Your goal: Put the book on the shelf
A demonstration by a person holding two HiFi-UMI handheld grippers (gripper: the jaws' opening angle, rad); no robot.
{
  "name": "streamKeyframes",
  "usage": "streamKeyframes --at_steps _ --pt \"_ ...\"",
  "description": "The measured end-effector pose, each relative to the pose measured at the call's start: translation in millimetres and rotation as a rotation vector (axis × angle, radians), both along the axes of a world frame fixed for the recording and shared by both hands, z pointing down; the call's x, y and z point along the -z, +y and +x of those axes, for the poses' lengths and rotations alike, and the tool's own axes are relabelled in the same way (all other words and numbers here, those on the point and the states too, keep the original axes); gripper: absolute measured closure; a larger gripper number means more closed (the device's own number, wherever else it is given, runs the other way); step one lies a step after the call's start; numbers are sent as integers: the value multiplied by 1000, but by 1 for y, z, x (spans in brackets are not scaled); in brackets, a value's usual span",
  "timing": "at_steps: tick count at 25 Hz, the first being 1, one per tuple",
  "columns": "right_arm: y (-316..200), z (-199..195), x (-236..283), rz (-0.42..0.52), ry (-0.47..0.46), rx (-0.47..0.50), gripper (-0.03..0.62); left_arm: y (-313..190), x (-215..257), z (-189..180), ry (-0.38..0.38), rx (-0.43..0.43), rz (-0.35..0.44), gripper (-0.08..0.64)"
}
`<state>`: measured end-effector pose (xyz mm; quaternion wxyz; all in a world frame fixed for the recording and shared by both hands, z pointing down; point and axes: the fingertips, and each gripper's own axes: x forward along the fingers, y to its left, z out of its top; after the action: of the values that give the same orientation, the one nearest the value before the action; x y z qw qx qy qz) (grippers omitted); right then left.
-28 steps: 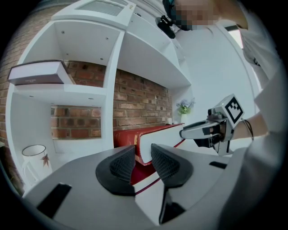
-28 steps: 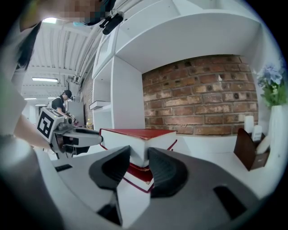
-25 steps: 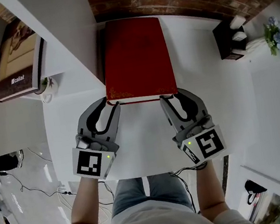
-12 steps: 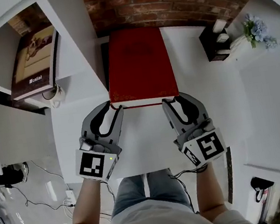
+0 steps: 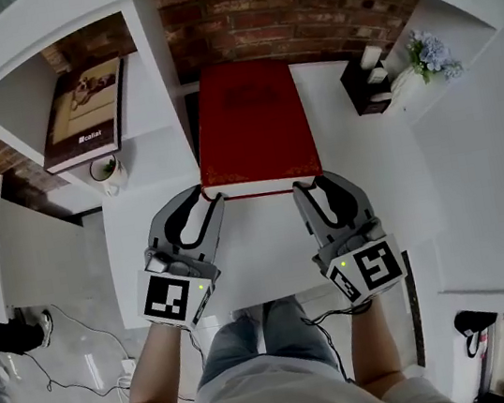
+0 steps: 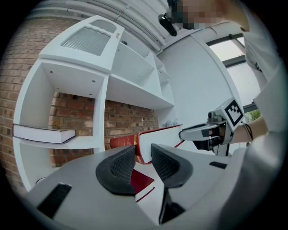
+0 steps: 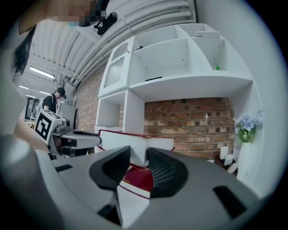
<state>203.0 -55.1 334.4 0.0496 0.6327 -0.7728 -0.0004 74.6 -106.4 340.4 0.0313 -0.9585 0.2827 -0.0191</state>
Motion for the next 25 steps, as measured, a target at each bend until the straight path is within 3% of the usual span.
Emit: streamKeyframes --at_steps 25 --pt "65 -55 54 84 35 -57 463 59 54 -54 71 -50 82 442"
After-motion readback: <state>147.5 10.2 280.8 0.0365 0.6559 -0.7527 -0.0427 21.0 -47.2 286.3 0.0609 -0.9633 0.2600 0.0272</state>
